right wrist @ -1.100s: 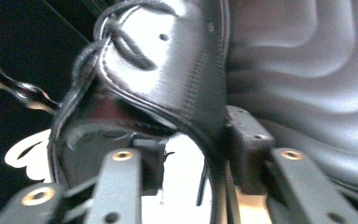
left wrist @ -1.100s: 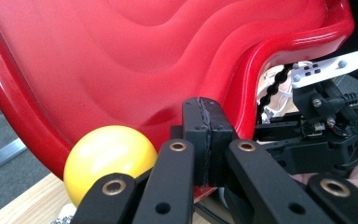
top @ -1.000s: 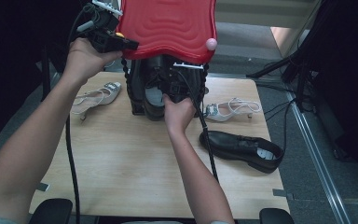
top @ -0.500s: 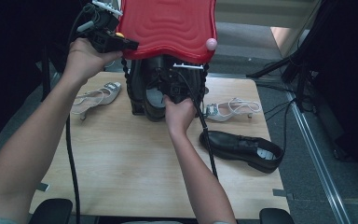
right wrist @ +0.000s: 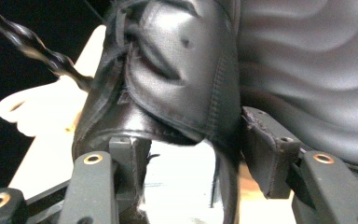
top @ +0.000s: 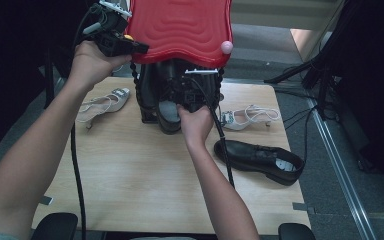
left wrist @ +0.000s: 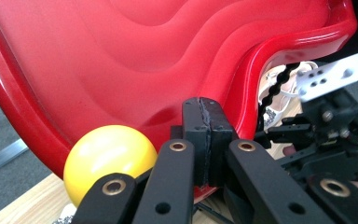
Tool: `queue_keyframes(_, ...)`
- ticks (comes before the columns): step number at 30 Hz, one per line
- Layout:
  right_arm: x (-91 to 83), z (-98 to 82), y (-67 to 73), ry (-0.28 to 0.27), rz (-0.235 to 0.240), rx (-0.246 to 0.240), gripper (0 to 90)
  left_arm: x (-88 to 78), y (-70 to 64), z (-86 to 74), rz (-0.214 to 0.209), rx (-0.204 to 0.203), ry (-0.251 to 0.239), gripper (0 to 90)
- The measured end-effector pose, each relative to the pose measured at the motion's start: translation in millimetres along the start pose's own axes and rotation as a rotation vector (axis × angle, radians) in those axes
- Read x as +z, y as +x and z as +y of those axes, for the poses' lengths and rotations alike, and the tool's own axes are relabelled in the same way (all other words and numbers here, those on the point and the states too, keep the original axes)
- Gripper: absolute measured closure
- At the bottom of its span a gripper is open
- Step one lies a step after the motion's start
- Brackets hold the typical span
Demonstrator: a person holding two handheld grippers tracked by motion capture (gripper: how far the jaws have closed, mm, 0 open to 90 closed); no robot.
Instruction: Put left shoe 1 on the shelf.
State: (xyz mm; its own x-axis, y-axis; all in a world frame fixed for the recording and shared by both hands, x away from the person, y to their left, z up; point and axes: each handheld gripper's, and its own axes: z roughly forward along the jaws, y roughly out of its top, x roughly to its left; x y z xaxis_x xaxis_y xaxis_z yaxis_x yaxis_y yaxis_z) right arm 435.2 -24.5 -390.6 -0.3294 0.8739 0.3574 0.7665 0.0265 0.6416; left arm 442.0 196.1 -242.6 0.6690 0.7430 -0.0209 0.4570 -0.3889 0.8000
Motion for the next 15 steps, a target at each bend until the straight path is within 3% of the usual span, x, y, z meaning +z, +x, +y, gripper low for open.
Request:
queue_keyframes(2, -0.3, -1.8, 1.9, -0.028, -0.036, -0.009, 60.6, 0.0, -0.2, -0.2, 0.002, 0.0, 0.001, 90.0)
queue_keyframes(9, 0.4, -0.8, -1.6, -0.019, 0.003, 0.024, 56.7, 0.0, -0.1, -0.2, 0.002, 0.001, 0.0, 90.0)
queue_keyframes(12, 1.5, -0.8, -1.5, -0.025, -0.02, 0.012, 62.1, -0.1, -0.1, -0.2, 0.003, 0.001, 0.0, 90.0)
queue_keyframes(15, 1.9, -2.0, 0.0, -0.039, -0.026, 0.016, 59.6, -0.2, -0.3, -0.3, 0.003, -0.001, 0.001, 90.0)
